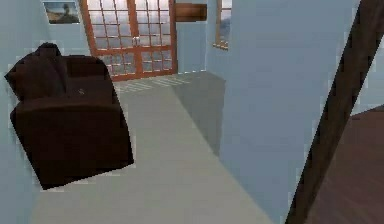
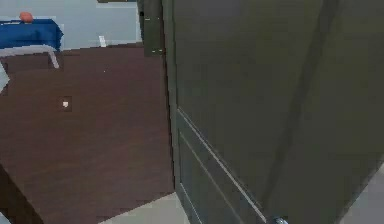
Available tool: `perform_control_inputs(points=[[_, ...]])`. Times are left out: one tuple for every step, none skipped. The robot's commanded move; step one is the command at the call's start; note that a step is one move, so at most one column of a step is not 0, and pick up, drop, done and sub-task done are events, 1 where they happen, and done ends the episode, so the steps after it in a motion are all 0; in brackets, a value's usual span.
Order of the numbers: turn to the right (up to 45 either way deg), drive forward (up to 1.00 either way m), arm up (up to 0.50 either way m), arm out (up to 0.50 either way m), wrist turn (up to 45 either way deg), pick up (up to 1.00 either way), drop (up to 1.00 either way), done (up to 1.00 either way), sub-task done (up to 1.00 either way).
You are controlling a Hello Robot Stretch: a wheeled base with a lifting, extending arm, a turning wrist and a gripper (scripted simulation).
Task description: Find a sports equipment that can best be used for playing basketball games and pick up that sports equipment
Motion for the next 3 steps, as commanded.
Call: perform_control_inputs(points=[[45.0,0.00,0.00,0.00,0.0,0.00,0.00,0.00,0.00],[21.0,0.00,0.00,0.00,0.0,0.00,0.00,0.00,0.00],[0.0,1.00,0.00,0.00,0.0,0.00,0.00,0.00,0.00]])
